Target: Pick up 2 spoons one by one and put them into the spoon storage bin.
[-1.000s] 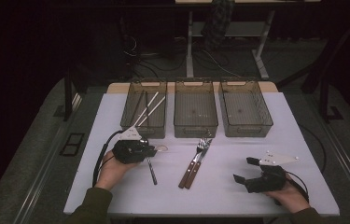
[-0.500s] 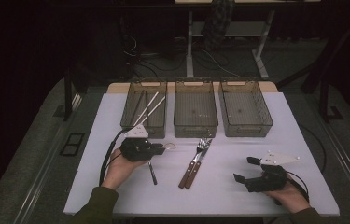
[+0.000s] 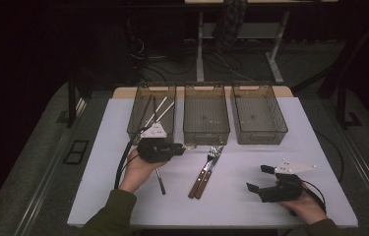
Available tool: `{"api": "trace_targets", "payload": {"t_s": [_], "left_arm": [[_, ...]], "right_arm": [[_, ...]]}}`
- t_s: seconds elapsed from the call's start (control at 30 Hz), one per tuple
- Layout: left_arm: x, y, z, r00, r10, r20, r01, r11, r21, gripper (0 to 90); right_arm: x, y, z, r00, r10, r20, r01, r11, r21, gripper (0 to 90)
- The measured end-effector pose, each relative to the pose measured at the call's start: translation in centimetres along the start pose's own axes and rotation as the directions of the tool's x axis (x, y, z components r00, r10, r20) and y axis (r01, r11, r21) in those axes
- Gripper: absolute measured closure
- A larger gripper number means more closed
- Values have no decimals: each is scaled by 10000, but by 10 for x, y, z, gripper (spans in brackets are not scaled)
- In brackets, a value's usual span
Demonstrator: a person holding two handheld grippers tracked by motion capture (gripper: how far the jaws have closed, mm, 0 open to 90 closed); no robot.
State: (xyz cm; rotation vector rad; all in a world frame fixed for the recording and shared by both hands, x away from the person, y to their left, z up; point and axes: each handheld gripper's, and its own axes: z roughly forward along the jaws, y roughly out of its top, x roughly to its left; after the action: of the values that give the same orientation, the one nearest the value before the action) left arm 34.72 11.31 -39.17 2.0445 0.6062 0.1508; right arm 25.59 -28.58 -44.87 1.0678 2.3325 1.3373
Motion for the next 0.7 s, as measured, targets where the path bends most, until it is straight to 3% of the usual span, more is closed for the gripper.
{"api": "trace_targets", "payload": {"t_s": [0.43, 0.7], "left_arm": [[11, 17, 18, 9996, -180, -211, 173, 9993, -320, 758], [19, 35, 30, 9993, -174, -331, 160, 9990, -421, 757]], "right_arm": [[-1, 0, 0, 10000, 34, -30, -34, 10000, 10, 120], [0, 0, 0, 10000, 21, -24, -21, 10000, -3, 120]]}}
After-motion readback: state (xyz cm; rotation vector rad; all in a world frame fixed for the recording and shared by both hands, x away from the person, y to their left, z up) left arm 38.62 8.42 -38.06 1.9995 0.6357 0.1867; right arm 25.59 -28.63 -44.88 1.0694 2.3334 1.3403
